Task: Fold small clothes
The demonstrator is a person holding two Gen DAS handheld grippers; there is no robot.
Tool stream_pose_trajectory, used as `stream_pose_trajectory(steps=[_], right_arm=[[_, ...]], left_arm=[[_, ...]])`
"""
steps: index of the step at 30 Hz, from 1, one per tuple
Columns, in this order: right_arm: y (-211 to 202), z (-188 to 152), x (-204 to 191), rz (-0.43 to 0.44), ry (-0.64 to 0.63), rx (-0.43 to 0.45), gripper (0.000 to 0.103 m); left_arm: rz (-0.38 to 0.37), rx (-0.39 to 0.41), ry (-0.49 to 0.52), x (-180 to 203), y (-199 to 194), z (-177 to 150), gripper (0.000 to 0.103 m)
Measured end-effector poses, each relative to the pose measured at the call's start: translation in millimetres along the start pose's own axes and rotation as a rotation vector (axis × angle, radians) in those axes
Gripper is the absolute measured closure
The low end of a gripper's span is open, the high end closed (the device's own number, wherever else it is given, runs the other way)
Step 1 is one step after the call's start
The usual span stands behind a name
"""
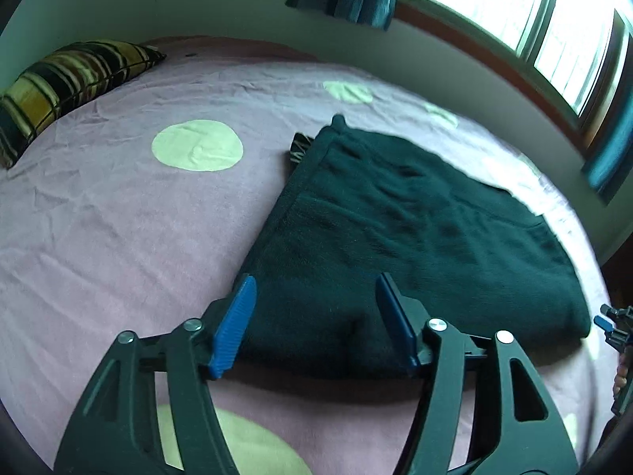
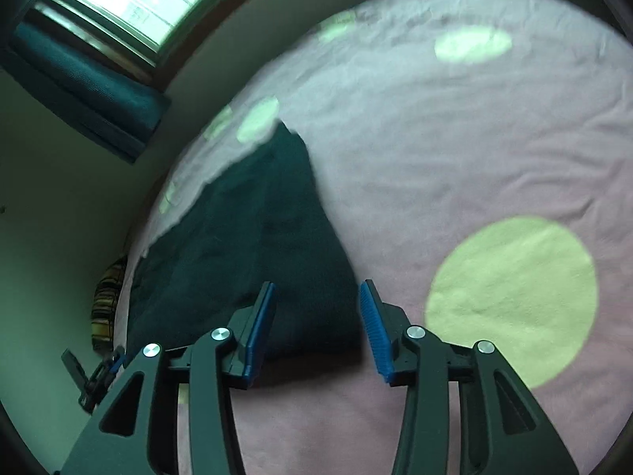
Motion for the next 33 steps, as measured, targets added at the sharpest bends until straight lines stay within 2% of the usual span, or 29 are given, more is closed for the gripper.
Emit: stream_pose_trajectory(steps=[1, 4, 6, 10, 12, 14, 15, 17, 20, 21, 25, 28, 33], right_arm=[[-5.3, 2.0, -23.1, 0.059, -0.02, 0.017, 0.045], [0.6, 0.2, -91.5, 0.247, -0.069, 0.001, 0.039], [21.8, -8.3, -143.2, 0.376, -0.122, -0.076, 0.038], [77.4, -29.7, -207.2, 0.494, -0.166, -0.21, 0.038], [111.7, -49.9, -216.5, 0.479, -0.155, -0.316, 0.037], [144.9, -72.4, -211.4, 0.406, -0.156, -0.426, 0.036], [160.5, -85.3, -205.3, 0.372, -0.161, -0.45, 0.039], [162.3, -86.0, -204.7, 0.358, -0.201, -0.394, 0.041], [156.3, -86.1, -207.3, 0.354, -0.201, -0.387, 0.038], [155.7, -87.9, -205.6, 0.356, -0.198, -0.39, 0.038], [150.5, -91.3, -202.0, 0.37, -0.221, -0.372, 0.037], [146.4, -91.2, -199.1, 0.38, -0.226, -0.359, 0.037], [141.5, -92.4, -203.8, 0.375, -0.252, -0.338, 0.037]], left_arm=[[-0.003, 0.002, -0.003, 0.5, -1.4, 0.3, 0.038], [-0.004, 0.009, -0.018, -1.9, -7.8, 1.2, 0.033], [-0.001, 0.022, -0.037, -5.4, -12.4, 2.5, 0.029], [0.006, 0.013, -0.079, -19.3, -14.1, 0.8, 0.025], [0.024, -0.007, -0.107, -32.7, -12.3, -2.5, 0.024], [0.039, -0.031, -0.125, -45.7, -9.0, -6.3, 0.024], [0.04, -0.042, -0.133, -50.6, -7.1, -7.5, 0.023], [0.01, -0.071, -0.158, -57.4, -2.8, -9.7, 0.023], [-0.168, -0.147, -0.244, -54.3, 9.7, -12.7, 0.022], [-0.195, -0.161, -0.252, -51.4, 13.0, -13.2, 0.021], [-0.233, -0.18, -0.215, -37.5, 25.3, -6.5, 0.018], [-0.3, -0.225, -0.26, -30.0, 37.1, -0.9, 0.018], [-0.287, -0.243, -0.281, -21.5, 53.1, 8.2, 0.02]])
Point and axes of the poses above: each gripper's, at about its wrist camera, not at the fingertips, and y roughly the way its jaws point, x to its right, z to its top, the point moved 7 cm from there along y, roughly the way its jaws point, and after that the axes turned 3 degrees about -y, right-handed, at the moved point
